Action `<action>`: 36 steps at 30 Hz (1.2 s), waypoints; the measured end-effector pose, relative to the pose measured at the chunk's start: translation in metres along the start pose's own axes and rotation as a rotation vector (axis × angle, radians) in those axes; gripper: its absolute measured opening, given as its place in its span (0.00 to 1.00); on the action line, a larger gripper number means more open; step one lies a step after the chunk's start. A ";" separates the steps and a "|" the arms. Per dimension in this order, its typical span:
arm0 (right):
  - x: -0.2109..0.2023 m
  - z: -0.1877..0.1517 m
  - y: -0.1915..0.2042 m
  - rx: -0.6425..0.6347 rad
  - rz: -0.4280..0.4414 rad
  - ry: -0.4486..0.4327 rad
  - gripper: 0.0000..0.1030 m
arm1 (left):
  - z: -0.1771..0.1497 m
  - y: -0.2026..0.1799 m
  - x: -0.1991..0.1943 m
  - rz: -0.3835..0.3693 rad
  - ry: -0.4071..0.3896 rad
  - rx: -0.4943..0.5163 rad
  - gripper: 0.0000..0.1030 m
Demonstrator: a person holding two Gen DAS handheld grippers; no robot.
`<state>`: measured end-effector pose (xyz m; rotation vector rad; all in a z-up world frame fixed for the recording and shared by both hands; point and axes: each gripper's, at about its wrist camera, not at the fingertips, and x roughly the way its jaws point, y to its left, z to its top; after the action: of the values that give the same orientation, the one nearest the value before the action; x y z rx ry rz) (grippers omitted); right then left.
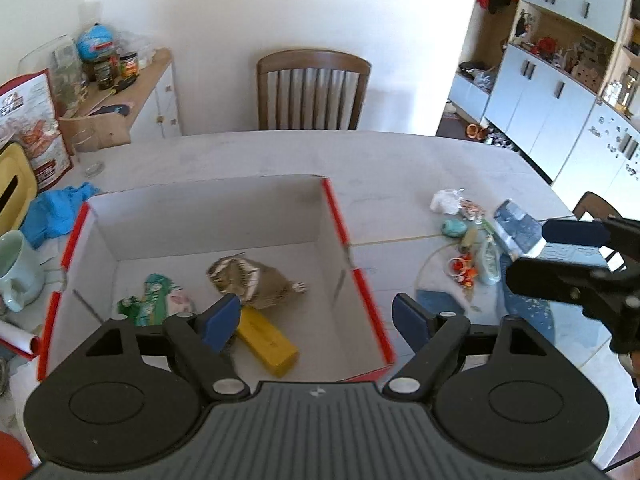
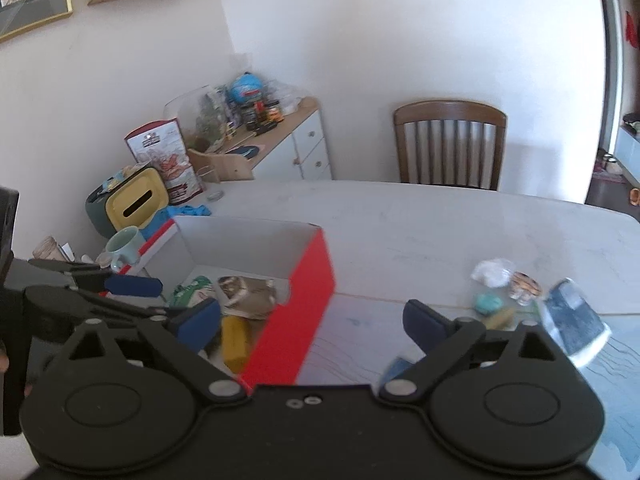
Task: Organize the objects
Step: 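Withdraw both tools from the box back toward the table items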
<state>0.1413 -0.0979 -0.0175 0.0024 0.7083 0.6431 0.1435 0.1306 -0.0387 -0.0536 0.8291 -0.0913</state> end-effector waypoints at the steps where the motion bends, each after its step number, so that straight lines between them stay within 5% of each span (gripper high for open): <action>1: -0.005 -0.004 -0.006 -0.001 -0.008 -0.002 0.96 | 0.000 -0.005 0.001 -0.002 -0.002 0.007 0.81; 15: -0.048 -0.053 -0.086 0.025 -0.139 0.023 0.96 | -0.008 -0.088 0.019 -0.137 -0.018 0.095 0.98; 27: -0.069 -0.064 -0.173 0.073 -0.235 0.032 0.96 | -0.033 -0.167 0.055 -0.270 0.042 0.223 0.99; 36: -0.064 -0.065 -0.215 0.074 -0.237 0.048 0.96 | -0.053 -0.209 0.087 -0.256 0.109 0.276 0.99</action>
<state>0.1829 -0.3202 -0.0742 -0.0286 0.7651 0.3908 0.1504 -0.0869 -0.1202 0.1063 0.9094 -0.4516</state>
